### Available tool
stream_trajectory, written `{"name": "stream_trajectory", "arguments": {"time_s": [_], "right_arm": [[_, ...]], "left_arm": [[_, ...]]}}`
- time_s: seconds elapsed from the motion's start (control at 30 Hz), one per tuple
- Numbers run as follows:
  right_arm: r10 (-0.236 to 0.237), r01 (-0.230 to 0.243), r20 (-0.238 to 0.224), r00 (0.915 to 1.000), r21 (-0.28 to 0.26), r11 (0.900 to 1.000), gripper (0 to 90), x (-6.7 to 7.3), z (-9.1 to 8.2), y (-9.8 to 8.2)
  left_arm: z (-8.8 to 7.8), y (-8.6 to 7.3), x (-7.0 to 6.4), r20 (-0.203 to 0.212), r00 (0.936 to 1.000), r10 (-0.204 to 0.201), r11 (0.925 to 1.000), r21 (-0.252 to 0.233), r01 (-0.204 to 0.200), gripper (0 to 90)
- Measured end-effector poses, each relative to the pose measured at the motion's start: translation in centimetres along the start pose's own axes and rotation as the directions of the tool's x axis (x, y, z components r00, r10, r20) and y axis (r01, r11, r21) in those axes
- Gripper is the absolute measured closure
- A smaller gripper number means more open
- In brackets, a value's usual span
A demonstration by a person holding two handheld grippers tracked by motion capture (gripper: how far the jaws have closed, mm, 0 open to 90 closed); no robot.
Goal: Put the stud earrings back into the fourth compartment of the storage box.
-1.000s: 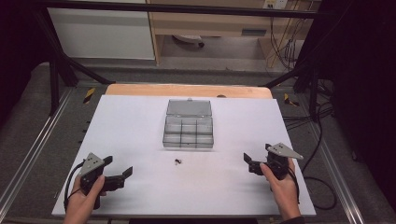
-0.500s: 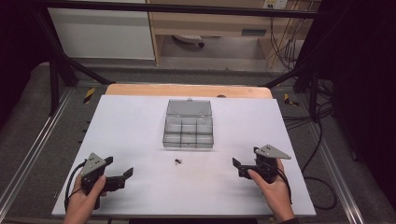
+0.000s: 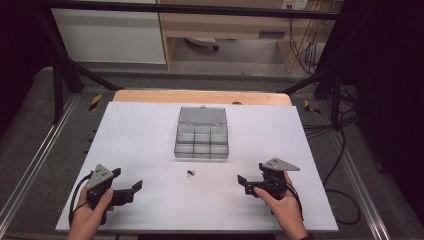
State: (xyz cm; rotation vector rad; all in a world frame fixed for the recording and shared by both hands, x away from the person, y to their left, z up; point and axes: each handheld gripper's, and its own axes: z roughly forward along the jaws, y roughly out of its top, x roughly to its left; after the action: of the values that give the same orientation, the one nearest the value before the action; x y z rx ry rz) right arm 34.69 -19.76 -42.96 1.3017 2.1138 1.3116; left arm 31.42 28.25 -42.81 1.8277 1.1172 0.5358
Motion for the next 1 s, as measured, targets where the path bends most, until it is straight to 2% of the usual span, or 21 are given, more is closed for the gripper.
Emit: {"name": "stream_trajectory", "arguments": {"time_s": [0.1,0.17,0.2,0.33,0.43,0.53,0.8,1.0], "right_arm": [[0.008,-0.008,-0.014,0.9999,0.033,0.999,4.8,0.7,0.5,0.2],[-0.011,0.013,-0.028,0.9996,0.07,0.997,5.3,1.4,1.2,0.4],[-0.011,0.013,-0.028,0.9996,0.07,0.997,5.3,1.4,1.2,0.4],[-0.008,0.016,-0.063,0.998,0.129,0.991,5.8,2.7,2.8,0.6],[-0.015,0.025,-0.076,0.997,0.144,0.989,6.3,3.3,3.4,0.6],[0.003,0.014,-0.105,0.9945,0.163,0.986,8.4,4.2,4.6,0.8],[0.003,0.019,-0.137,0.9905,0.165,0.986,14.4,5.8,6.1,1.5],[-0.008,0.03,-0.133,0.991,0.164,0.986,26.5,6.9,7.5,2.2]], "left_arm": [[0.0,0.0,0.0,-0.002,1.0,0.003,1.0,0.004,-0.003,7.8],[0.1,-0.1,0.0,-0.002,1.0,0.001,1.0,0.006,-0.001,7.8],[0.1,-0.1,0.0,-0.001,1.0,0.002,1.0,0.008,-0.002,7.8],[0.2,-0.1,-0.1,-0.003,1.0,0.006,0.9998,0.017,-0.006,7.8],[0.2,-0.2,0.0,-0.002,1.0,0.007,0.9996,0.026,-0.007,7.8],[0.3,-0.2,0.0,-0.003,1.0,0.008,0.9996,0.028,-0.008,7.8],[0.3,-0.2,-0.1,-0.002,0.9999,0.01,0.9993,0.036,-0.01,7.7],[0.4,-0.2,-0.1,0.001,0.9999,0.013,0.9992,0.038,-0.013,7.7]]}}
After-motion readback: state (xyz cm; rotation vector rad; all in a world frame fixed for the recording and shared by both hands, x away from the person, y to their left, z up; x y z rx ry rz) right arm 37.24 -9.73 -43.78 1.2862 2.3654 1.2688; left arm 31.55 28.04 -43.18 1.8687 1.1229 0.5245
